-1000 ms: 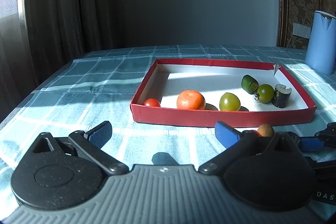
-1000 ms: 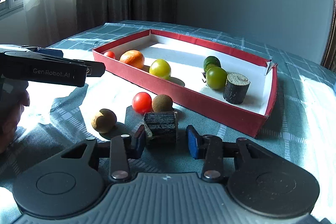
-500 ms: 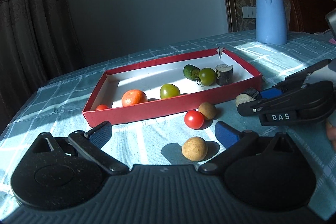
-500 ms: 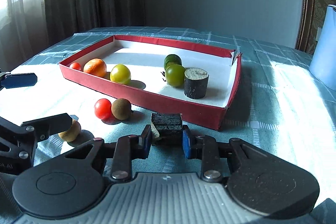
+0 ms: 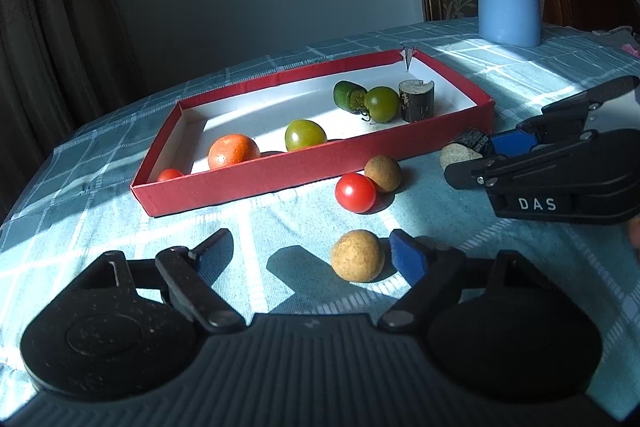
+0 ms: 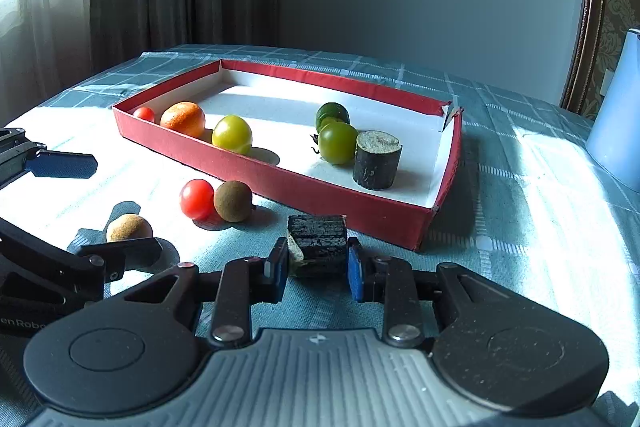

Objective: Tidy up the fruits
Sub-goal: 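Close the left gripper on the tan cork ball while the right gripper grasps the dark block, then carry the cork ball and dark block into the red tray and open both grippers, then lift both open grippers out of the tray toward the last loose items, then close the left gripper on a red cherry tomato while the right gripper grasps the brown round fruit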

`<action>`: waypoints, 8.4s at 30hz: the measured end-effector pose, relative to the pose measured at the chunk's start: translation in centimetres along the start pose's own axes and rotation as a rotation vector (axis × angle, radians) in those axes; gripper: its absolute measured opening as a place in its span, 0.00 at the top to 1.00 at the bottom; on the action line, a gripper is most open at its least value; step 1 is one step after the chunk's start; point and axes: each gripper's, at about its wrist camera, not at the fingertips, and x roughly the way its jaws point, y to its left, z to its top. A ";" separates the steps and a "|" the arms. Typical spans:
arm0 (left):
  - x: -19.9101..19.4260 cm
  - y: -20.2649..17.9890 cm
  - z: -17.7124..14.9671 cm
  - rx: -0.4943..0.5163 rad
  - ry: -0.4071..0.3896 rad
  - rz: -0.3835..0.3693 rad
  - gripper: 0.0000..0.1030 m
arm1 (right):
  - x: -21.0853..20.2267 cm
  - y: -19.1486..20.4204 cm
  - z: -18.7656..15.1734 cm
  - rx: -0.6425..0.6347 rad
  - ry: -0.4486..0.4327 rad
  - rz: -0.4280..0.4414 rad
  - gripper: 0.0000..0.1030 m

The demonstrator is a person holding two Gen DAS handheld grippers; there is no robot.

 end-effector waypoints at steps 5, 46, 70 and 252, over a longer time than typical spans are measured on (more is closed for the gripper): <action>0.1 -0.2 0.0 0.009 0.004 0.005 0.21 | 0.0 0.0 0.0 -0.005 -0.001 -0.004 0.72; -1.3 -1.1 -0.3 0.031 -0.050 -0.044 0.75 | -0.8 0.0 0.0 -0.001 -0.041 -0.016 0.72; 3.7 2.3 7.3 -0.185 -0.101 0.041 0.76 | 1.7 -2.1 4.7 0.091 -0.089 -0.041 0.72; 3.4 3.1 1.7 -0.148 0.072 0.199 0.76 | 3.1 3.9 2.2 0.084 -0.002 0.030 0.74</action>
